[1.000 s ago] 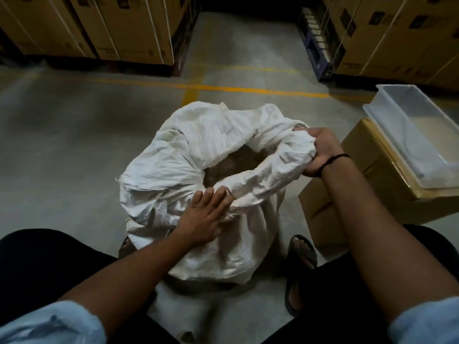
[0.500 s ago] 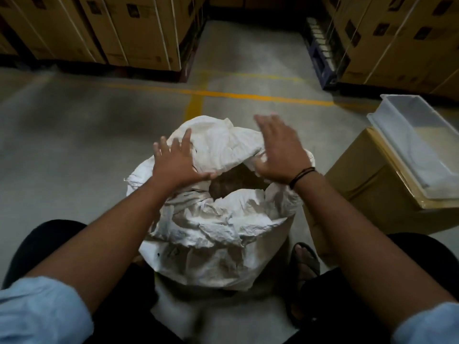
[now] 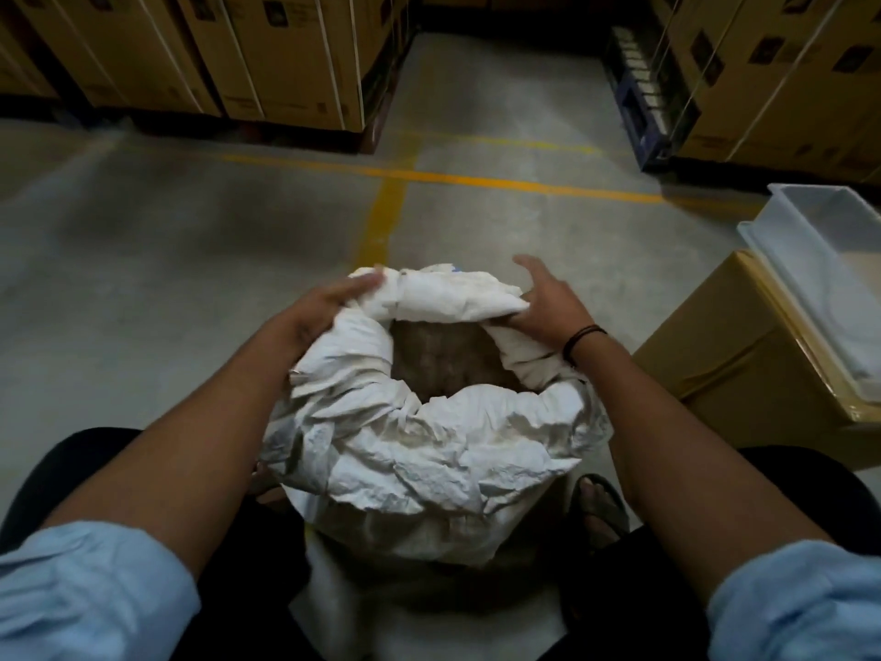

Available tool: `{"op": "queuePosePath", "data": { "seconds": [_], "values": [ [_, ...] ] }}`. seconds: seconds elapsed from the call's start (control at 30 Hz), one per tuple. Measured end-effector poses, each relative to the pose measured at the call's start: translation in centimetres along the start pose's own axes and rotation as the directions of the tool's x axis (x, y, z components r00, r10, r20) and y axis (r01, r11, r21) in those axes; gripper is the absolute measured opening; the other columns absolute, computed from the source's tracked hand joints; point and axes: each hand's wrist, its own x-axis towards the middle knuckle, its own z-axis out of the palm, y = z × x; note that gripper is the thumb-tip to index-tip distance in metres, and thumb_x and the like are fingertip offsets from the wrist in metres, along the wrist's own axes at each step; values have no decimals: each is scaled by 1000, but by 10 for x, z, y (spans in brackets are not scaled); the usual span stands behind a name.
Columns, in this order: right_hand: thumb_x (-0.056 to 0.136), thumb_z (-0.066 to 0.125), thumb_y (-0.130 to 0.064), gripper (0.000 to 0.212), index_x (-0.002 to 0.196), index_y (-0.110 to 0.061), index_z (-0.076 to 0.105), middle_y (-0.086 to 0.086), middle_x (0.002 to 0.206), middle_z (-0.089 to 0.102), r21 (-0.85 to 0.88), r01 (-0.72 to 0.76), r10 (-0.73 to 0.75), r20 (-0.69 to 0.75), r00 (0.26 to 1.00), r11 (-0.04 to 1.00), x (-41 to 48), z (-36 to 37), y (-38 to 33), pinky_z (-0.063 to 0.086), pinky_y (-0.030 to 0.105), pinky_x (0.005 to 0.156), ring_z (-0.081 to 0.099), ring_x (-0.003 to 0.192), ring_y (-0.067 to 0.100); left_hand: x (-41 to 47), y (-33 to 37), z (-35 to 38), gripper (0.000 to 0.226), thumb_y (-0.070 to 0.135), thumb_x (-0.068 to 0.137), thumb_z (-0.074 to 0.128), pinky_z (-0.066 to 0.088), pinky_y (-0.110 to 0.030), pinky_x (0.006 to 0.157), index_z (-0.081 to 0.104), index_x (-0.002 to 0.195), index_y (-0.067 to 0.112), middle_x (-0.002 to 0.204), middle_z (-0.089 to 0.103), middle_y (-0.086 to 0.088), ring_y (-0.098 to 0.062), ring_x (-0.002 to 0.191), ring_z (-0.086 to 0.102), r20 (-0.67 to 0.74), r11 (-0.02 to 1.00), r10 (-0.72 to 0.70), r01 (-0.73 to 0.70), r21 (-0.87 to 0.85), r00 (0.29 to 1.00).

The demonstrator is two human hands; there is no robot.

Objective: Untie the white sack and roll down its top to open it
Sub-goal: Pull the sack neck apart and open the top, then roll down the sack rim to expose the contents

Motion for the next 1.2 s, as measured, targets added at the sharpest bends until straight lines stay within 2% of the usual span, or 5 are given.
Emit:
{"op": "queuePosePath", "data": {
  "seconds": [0.3, 0.47, 0.7, 0.97, 1.2],
  "values": [
    [74, 78, -22, 53, 121, 1, 67, 16, 103, 70, 701, -600, 203, 570, 796, 384, 3, -13, 36, 50, 40, 92, 65, 90, 31, 26, -43, -42, 50, 64, 73, 80, 54, -25, 73, 73, 106, 28, 96, 72, 5, -10, 88, 68, -730, 732, -164, 578, 361, 664],
    [72, 81, -36, 98, 151, -12, 29, 19, 143, 49, 134, -396, 401, -6, 916, 908, 16, 8, 31, 42, 44, 106, 50, 130, 36, 38, -11, -21, 65, 57, 87, 67, 39, -50, 110, 49, 144, 31, 148, 52, -5, -34, 135, 47, -254, 224, 529, 155, 962, 810],
    [87, 58, -65, 103, 158, -27, -6, 12, 150, 47, -257, 55, 29, 311, 950, 965, 2, 34, 24, 43, 35, 100, 52, 130, 33, 56, -30, 48, 98, 85, 85, 37, 37, -47, 115, 19, 161, 27, 156, 46, -10, -35, 137, 49, 111, -29, 263, -107, 994, 958],
    [75, 78, -58, 75, 131, -13, 58, 10, 132, 63, 241, -170, 121, 208, 971, 955, 15, 2, 2, 45, 27, 92, 59, 112, 18, 63, -2, 40, 38, 20, 103, 55, 52, -35, 85, 59, 137, 4, 127, 63, -10, -27, 105, 66, -39, 691, 63, -15, 723, 997],
    [88, 68, -54, 55, 112, -4, 67, 7, 109, 71, 326, -434, 413, 135, 901, 840, 18, 24, 11, 46, 13, 77, 66, 91, 14, 71, -29, 35, 43, 38, 98, 64, 43, -32, 107, 57, 136, 18, 138, 61, -10, -27, 123, 59, -306, 655, 316, 27, 755, 898]
  ]
}}
